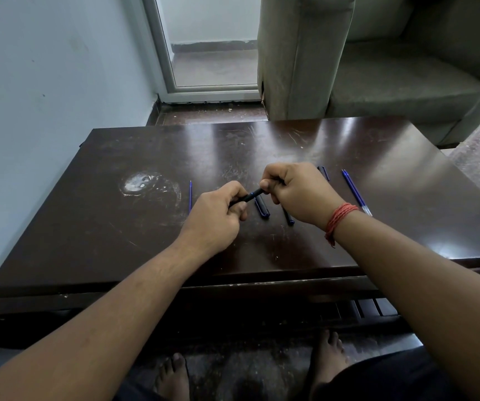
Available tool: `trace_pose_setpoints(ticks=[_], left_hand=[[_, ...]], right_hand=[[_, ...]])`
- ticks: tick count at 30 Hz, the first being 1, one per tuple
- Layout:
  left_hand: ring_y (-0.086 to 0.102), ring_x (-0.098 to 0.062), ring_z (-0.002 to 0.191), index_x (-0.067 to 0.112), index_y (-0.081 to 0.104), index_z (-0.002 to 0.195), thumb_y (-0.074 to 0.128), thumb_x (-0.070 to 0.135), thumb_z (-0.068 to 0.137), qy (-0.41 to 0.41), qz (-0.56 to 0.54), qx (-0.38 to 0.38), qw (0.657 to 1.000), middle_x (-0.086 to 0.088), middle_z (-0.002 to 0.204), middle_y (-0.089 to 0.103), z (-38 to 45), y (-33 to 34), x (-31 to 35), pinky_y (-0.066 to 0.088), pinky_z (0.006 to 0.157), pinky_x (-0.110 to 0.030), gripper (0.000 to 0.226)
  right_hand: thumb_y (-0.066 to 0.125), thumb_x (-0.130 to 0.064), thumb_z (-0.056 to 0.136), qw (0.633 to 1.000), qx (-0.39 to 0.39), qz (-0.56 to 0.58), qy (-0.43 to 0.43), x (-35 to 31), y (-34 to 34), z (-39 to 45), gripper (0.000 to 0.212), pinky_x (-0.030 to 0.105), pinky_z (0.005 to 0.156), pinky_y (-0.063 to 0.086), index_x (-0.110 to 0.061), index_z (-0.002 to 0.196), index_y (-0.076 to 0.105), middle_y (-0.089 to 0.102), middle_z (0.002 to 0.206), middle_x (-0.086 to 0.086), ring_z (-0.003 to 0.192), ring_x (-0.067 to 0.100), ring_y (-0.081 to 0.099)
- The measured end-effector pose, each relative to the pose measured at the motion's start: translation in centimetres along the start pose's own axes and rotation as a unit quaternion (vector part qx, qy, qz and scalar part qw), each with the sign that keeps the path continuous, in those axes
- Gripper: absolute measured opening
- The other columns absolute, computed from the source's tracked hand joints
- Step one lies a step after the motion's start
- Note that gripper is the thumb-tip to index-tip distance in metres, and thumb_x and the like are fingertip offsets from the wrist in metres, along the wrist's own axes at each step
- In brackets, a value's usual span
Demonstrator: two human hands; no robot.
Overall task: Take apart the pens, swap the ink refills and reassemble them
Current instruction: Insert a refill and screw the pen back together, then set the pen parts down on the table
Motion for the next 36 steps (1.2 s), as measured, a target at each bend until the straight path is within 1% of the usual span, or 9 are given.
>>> trace_pose_setpoints(ticks=[5,7,11,16,20,23,28,32,36], left_hand=[[0.056,-0.011,0.06,0.028,0.055,0.087,0.056,0.008,0.096,-0.007,0.013,0.008,1.0,0.008,0.075,0.068,0.0,-0.1,-0.1,0.046,0.056,-0.026,0.021],[0.057,-0.007,0.061,0.025,0.056,0.089,0.056,0.01,0.096,-0.018,0.009,0.012,1.0,0.009,0.075,0.069,0.2,-0.4,-0.2,0.046,0.057,-0.023,0.017],[0.056,0.003,0.059,0.02,0.059,0.094,0.054,0.011,0.098,-0.05,-0.019,0.026,0.998,0.007,0.078,0.071,0.4,-0.8,-1.0,0.039,0.056,-0.014,0.011],[0.053,0.003,0.057,0.02,0.057,0.091,0.052,0.01,0.098,-0.074,-0.022,0.048,0.996,0.007,0.077,0.071,0.8,-1.9,-2.3,0.038,0.051,-0.008,0.013],[0.054,0.0,0.061,0.022,0.057,0.09,0.053,0.011,0.098,-0.085,-0.011,0.056,0.995,0.008,0.078,0.071,0.9,-2.2,-2.8,0.037,0.052,-0.012,0.014],[0.054,-0.001,0.061,0.022,0.057,0.09,0.053,0.012,0.098,-0.091,-0.014,0.055,0.994,0.009,0.078,0.071,0.8,-2.1,-3.0,0.037,0.055,-0.019,0.014],[0.053,0.003,0.058,0.023,0.056,0.089,0.052,0.013,0.099,-0.091,-0.014,0.053,0.994,0.009,0.077,0.07,0.8,-2.1,-2.9,0.035,0.052,-0.012,0.015],[0.051,0.002,0.053,0.019,0.057,0.09,0.05,0.013,0.1,-0.094,-0.033,0.04,0.994,0.006,0.075,0.07,0.7,-1.8,-2.8,0.038,0.049,-0.009,0.014],[0.051,-0.001,0.053,0.018,0.057,0.091,0.05,0.014,0.1,-0.09,-0.027,0.02,0.995,0.006,0.072,0.069,0.6,-1.1,-2.5,0.041,0.055,-0.018,0.012]], right_hand=[[0.058,-0.02,0.097,0.999,0.013,0.027,0.015,0.1,0.1,-0.1,0.019,0.015,0.047,0.042,-0.015,0.08,0.064,0.06,0.062,-0.008,0.051,0.004,0.051],[0.06,-0.025,0.096,0.998,0.005,0.054,0.021,0.0,0.2,-0.2,0.013,0.027,0.057,0.053,-0.017,0.087,0.065,0.067,0.07,0.001,0.06,0.014,0.062],[0.059,-0.033,0.096,0.997,0.029,0.064,0.037,1.0,-0.2,0.1,0.019,0.027,0.068,0.052,-0.017,0.106,0.06,0.066,0.082,-0.002,0.075,0.013,0.065],[0.062,-0.03,0.094,0.996,-0.004,-0.072,0.043,2.6,1.2,0.0,0.018,0.035,0.077,0.052,-0.013,0.099,0.059,0.064,0.092,0.002,0.086,0.02,0.06],[0.063,-0.038,0.091,0.975,-0.052,-0.211,-0.04,1.7,3.8,-0.4,0.024,0.034,0.081,0.044,-0.017,0.091,0.051,0.061,0.099,0.003,0.096,0.025,0.054],[0.065,-0.035,0.089,0.967,-0.048,-0.241,-0.073,1.2,4.6,-0.8,0.025,0.036,0.085,0.046,-0.016,0.098,0.052,0.06,0.103,0.004,0.1,0.026,0.051],[0.061,-0.021,0.089,0.97,-0.049,-0.231,-0.06,1.3,4.4,-0.6,0.015,0.036,0.083,0.047,-0.013,0.1,0.056,0.059,0.103,0.005,0.099,0.026,0.052],[0.057,-0.01,0.089,0.997,0.045,-0.036,0.052,2.3,0.0,0.4,0.011,0.02,0.066,0.046,-0.012,0.096,0.066,0.063,0.089,0.003,0.078,0.016,0.059],[0.05,0.003,0.091,0.939,0.111,0.289,0.152,4.9,-2.4,0.5,0.02,0.023,0.061,0.054,-0.008,0.088,0.066,0.065,0.075,0.007,0.061,0.01,0.063]])
Point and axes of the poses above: each hand's wrist, its own z-axis towards the middle knuckle, its own y-axis out of the palm, x = y × z, the point moved 8 cm from there along z, towards the middle knuckle
